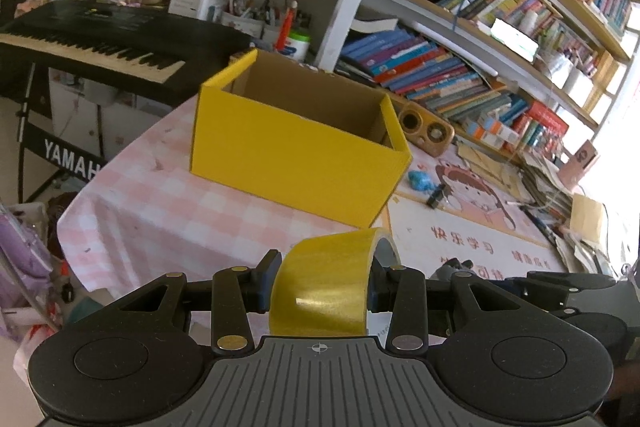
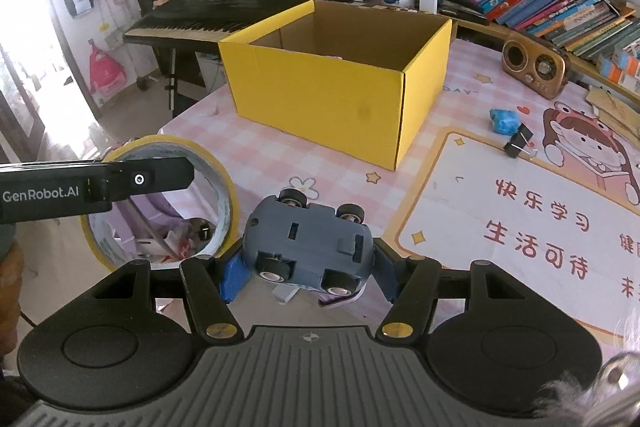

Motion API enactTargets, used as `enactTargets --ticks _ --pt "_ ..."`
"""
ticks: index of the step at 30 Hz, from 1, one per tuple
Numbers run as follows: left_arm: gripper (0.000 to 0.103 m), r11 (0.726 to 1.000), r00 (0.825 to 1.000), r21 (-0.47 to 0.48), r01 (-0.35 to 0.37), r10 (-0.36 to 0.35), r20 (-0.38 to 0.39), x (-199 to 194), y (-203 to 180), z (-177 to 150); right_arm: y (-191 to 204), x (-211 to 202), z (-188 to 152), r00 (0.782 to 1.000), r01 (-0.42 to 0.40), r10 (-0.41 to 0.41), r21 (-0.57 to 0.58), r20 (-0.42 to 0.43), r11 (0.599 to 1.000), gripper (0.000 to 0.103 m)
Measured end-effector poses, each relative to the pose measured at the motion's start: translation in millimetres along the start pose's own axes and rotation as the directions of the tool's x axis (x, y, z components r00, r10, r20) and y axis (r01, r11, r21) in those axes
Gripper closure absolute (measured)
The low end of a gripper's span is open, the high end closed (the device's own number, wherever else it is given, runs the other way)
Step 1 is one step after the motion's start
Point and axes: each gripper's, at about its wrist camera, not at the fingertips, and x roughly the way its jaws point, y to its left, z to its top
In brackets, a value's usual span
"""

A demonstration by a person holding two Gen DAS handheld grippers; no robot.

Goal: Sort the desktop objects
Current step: 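Carry the tape roll and toy car toward the yellow box with both tools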

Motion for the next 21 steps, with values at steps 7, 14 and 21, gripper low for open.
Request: enactTargets --ticks 7,14,21 --pt "0.064 1.0 0.999 -0.01 -0.01 0.011 0.049 7 3 24 -4 10 21 0.999 -0.028 0.029 -0.013 0.015 1.0 0.042" --pt "0.064 1.0 0.994 0.0 -0.008 0.008 0.11 24 -2 59 -14 20 56 0.997 -0.051 0.053 -0.045 0.051 0.998 0.042" --pt "0.064 1.0 0.985 0.019 -0.018 0.014 0.172 46 -10 98 -36 30 102 0.991 -0.063 0.07 -0.061 0.113 0.996 0.042"
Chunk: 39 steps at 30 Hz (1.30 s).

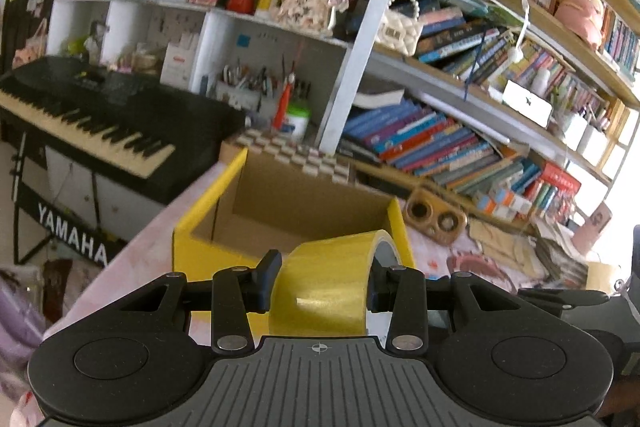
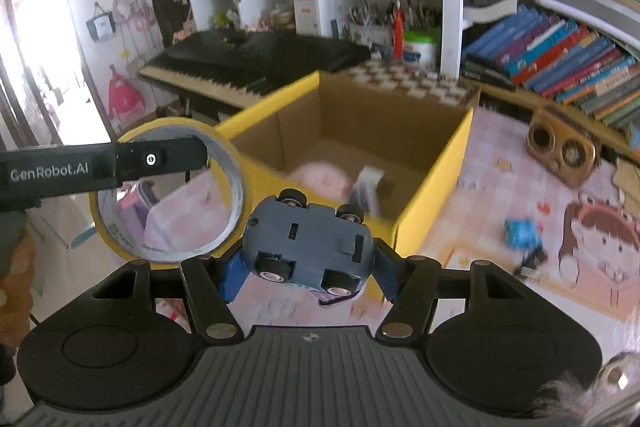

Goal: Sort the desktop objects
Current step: 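Carry the tape roll and toy car toward the yellow box with both tools, then lower both tools into the yellow box and open them to release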

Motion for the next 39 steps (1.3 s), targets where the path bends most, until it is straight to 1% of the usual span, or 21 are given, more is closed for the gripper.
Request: enactTargets --ticks 7,11,13,15,17,23,27,31,35,37,39 --pt "0.064 0.999 0.998 0.015 -0.037 0.036 0.058 36 -3 34 -28 23 45 0.998 -0.017 0.017 -0.014 0.054 1.0 0.042" --pt "0.064 0.996 0.995 0.029 -0.082 0.08 0.058 62 -2 46 -41 46 68 0.997 -0.016 0.02 -0.056 0.07 0.998 0.042" --pt "0.064 0.993 0.994 0.052 -0.105 0.103 0.039 79 -1 46 -48 62 77 0.998 -0.019 0.024 -0.079 0.061 0.997 0.042" --pt "0.064 0.987 0.991 0.093 -0.132 0.131 0.02 95 -1 44 -54 80 82 0.999 -0.024 0.028 -0.1 0.036 0.995 0.042" --pt "0.064 0.979 0.988 0.131 -0.153 0.157 -0.014 114 -1 41 -58 102 86 1.0 -0.03 0.03 -0.15 -0.007 0.988 0.042" --pt "0.064 0.969 0.974 0.161 -0.187 0.204 -0.097 162 6 37 -66 157 92 0.994 -0.041 0.01 -0.298 -0.107 0.954 0.042" --pt "0.064 0.963 0.964 0.188 -0.195 0.223 -0.146 185 7 33 -70 188 92 0.983 -0.061 -0.012 -0.379 -0.186 0.923 0.042" --pt "0.064 0.957 0.951 0.217 -0.19 0.234 -0.2 204 8 33 -70 209 90 0.965 -0.095 -0.036 -0.476 -0.26 0.874 0.042" --pt "0.064 0.952 0.94 0.242 -0.185 0.244 -0.24 212 7 36 -66 220 92 0.95 -0.13 -0.047 -0.527 -0.309 0.84 0.042" --pt "0.063 0.952 0.933 0.245 -0.185 0.248 -0.259 216 6 36 -64 224 92 0.944 -0.141 -0.053 -0.541 -0.327 0.829 0.042" --pt "0.063 0.95 0.931 0.25 -0.189 0.254 -0.262 215 5 36 -62 226 91 0.94 -0.146 -0.057 -0.546 -0.336 0.825 0.042"
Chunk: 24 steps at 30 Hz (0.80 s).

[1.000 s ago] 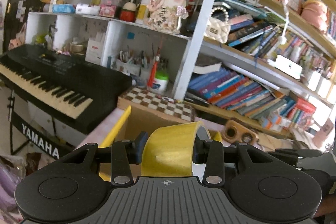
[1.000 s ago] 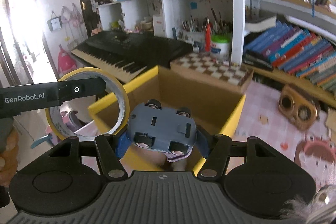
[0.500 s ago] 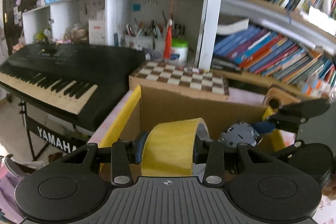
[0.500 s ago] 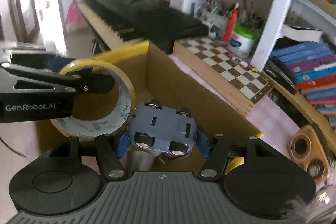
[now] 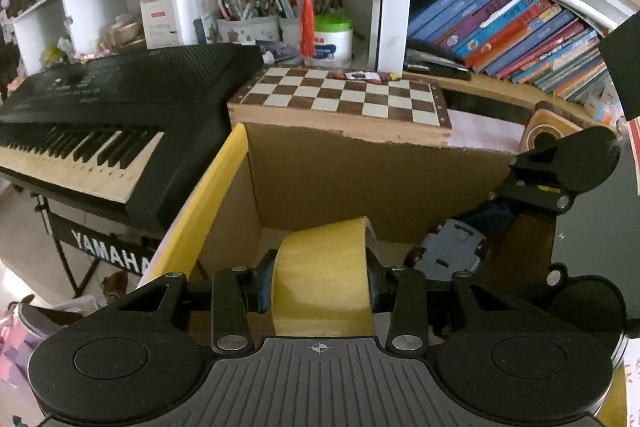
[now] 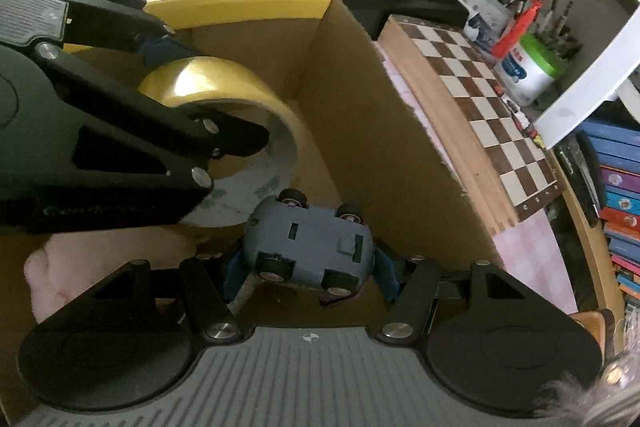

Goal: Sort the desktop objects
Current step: 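Lower both tools into the yellow box and open them to release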

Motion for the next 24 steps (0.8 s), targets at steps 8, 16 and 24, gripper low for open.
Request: enactTargets --ticks 8,16,24 --pt "0.036 1.0 0.991 -0.006 -0.01 0.011 0.137 -25 -2 -4 -5 -14 -3 0.998 0.02 -0.026 0.092 0.062 0.996 0.034" --pt "0.026 0.999 0.961 -0.036 -0.008 0.018 0.276 -76 -1 -3 -10 -68 -19 0.975 0.063 -0.11 0.236 0.193 0.97 0.034" --pt "0.019 0.998 0.925 -0.059 0.006 0.017 0.38 -125 1 -12 -1 -123 -44 0.935 0.107 -0.223 0.378 0.277 0.92 0.033"
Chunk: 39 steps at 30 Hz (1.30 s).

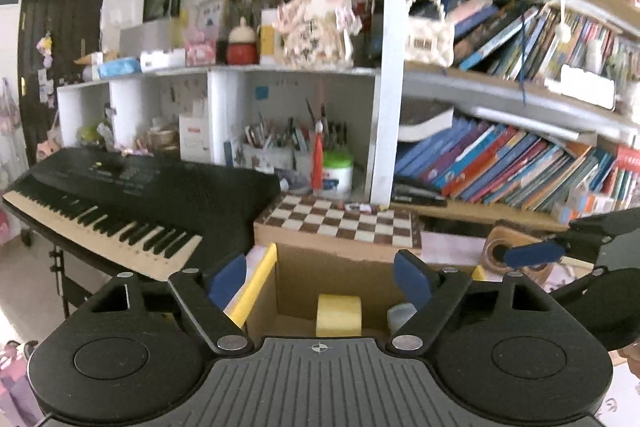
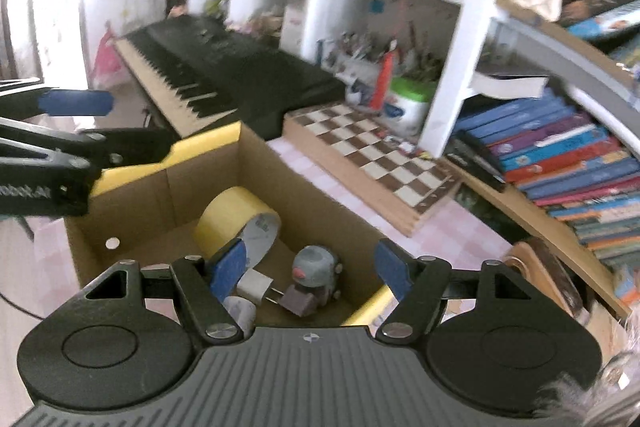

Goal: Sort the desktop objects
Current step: 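Lower both tools into the yellow box and open them to release, then lift both open tools out of the yellow box and withdraw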

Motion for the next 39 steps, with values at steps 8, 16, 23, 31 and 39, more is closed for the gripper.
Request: enactTargets --ticks 8,16,23,31,39 --pt "0.016 0.999 0.999 -0.024 0.021 -0.02 0.048 -45 5 -5 5 -53 -16 0.992 0.099 -0.106 0.086 0.075 0.991 0.032" --pt "0.016 0.999 0.998 -0.03 0.027 -0.025 0.054 -84 13 -23 22 -103 -50 0.971 0.189 -0.215 0.212 0.105 0.959 0.031" --pt "0.015 0.999 0.999 -0.027 0.017 -0.016 0.047 -116 16 -44 43 -136 -86 0.953 0.248 -0.288 0.308 0.09 0.918 0.03" --pt "0.015 1.0 1.0 -0.03 -0.003 0.004 0.003 -136 18 -70 67 -156 -126 0.943 0.294 -0.332 0.375 0.039 0.879 0.03" --pt "0.015 0.999 0.999 -0.023 -0.022 0.021 -0.045 -153 14 -96 86 -170 -160 0.933 0.331 -0.359 0.426 -0.015 0.842 0.029"
